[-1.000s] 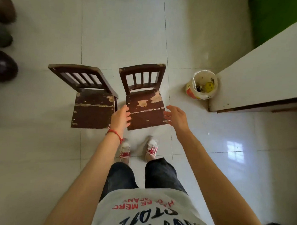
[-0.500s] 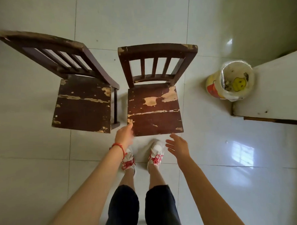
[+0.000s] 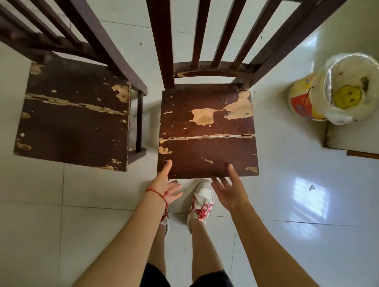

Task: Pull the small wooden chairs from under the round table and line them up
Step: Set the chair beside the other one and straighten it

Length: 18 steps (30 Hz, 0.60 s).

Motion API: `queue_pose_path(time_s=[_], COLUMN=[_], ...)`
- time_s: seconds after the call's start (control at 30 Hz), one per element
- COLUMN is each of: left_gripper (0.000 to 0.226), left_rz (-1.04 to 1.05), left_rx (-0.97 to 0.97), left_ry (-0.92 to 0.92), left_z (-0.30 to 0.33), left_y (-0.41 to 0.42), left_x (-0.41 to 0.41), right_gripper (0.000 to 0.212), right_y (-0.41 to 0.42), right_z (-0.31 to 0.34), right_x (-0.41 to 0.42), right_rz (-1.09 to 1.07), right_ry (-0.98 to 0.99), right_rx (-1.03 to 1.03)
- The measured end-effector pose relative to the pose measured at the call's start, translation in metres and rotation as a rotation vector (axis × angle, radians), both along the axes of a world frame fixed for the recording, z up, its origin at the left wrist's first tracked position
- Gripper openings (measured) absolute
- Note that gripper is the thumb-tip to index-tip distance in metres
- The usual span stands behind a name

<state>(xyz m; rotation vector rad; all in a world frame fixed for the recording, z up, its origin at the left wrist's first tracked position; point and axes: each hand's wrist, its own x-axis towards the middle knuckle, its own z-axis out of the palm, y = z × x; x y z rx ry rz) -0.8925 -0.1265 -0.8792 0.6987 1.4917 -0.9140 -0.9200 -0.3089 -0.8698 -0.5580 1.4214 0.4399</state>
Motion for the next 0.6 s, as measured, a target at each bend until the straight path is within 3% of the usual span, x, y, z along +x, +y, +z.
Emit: queue_pose_path(time_s=[0.23, 0.43, 0.6], left_gripper=[0.024, 0.021, 0.02], left_rz=[0.336, 0.558, 0.491], left_rx=[0.073, -0.006, 0.055], left_ry=[-0.183, -0.296, -0.361], left_z=[-0.025, -0.029, -0.034], left_y=[-0.019, -0.037, -0.026], left_x=[-0.014, -0.01, -0.001], right_gripper=[0.029, 0.027, 0.03], right_y=[0.008, 0.007, 0.013], right_z=[-0.029, -0.041, -0.041], right_x=[-0.004, -0.007, 0.005], right_rz=[-0.111, -0.115, -0.08], right_ry=[-0.168, -0.278, -0.355], right_rx=[0.012, 0.024, 0.025])
